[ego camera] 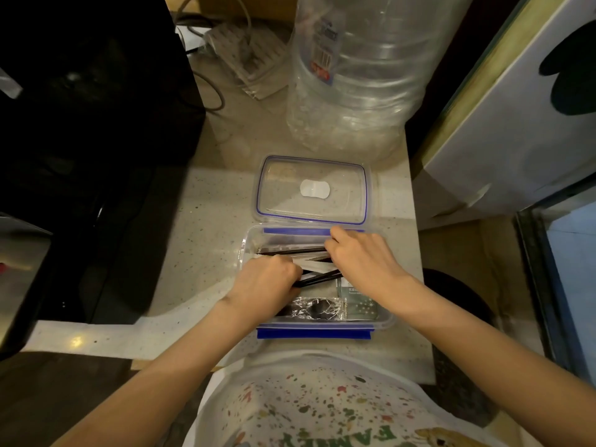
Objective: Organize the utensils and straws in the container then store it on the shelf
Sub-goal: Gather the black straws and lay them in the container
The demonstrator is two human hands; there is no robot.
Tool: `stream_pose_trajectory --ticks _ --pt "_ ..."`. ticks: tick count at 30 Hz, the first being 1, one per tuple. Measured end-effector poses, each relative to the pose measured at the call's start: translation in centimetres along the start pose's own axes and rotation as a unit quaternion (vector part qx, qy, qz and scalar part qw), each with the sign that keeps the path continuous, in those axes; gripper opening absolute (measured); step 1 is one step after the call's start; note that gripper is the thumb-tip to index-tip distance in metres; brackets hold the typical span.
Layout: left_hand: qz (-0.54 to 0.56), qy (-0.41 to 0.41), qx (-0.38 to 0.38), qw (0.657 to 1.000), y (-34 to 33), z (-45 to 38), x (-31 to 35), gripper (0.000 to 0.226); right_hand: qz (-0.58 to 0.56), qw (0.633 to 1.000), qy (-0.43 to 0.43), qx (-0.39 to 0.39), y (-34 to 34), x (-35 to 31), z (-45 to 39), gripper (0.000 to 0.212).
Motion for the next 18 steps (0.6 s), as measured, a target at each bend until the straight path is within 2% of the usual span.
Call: stream_pose_trajectory --ticks 4,6,8,11,13,15,16,18 --pt "0.007 0.010 0.005 1.000 0.1 -0.2 0.0 0.019 -0.023 0.999 -0.020 0.045 0.6 0.6 0.1 0.016" --pt "0.025 0.011 0.024 0.999 0.3 0.0 -0.1 0.019 -0.111 0.990 -0.026 0.079 1.1 1.1 0.5 0.017" --pt "0.067 0.013 0.052 0.996 0.8 0.3 -0.4 0.018 -0.235 0.965 -0.048 0.107 1.9 1.7 0.9 0.017" --pt "0.148 0.027 0.102 0.983 1.8 0.8 -1.2 0.015 -0.414 0.896 -0.107 0.120 2.7 2.7 0.9 0.014" --pt "0.184 0.033 0.128 0.974 2.3 1.0 -1.3 0.014 -0.516 0.836 -0.129 0.139 3.4 3.3 1.0 0.008" --pt "0.214 0.040 0.144 0.965 2.4 1.0 -1.1 0.013 -0.606 0.767 -0.130 0.168 4.1 4.0 1.1 0.011" --pt "0.231 0.046 0.150 0.960 2.4 0.9 -0.9 0.012 -0.640 0.734 -0.128 0.188 4.5 4.3 1.2 0.012" --pt "0.269 0.063 0.158 0.948 2.4 0.7 -0.8 0.009 -0.665 0.696 -0.136 0.234 5.1 5.0 1.3 0.011"
Point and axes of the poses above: each hand's wrist, its own z-axis away from the middle knuckle, its own y-axis out of the back of the hand, x = y × z, the point moved 1 cm from there along -z, towards the middle knuckle, and after that the axes turned 12 degrees about -y, right-handed, at the moved point
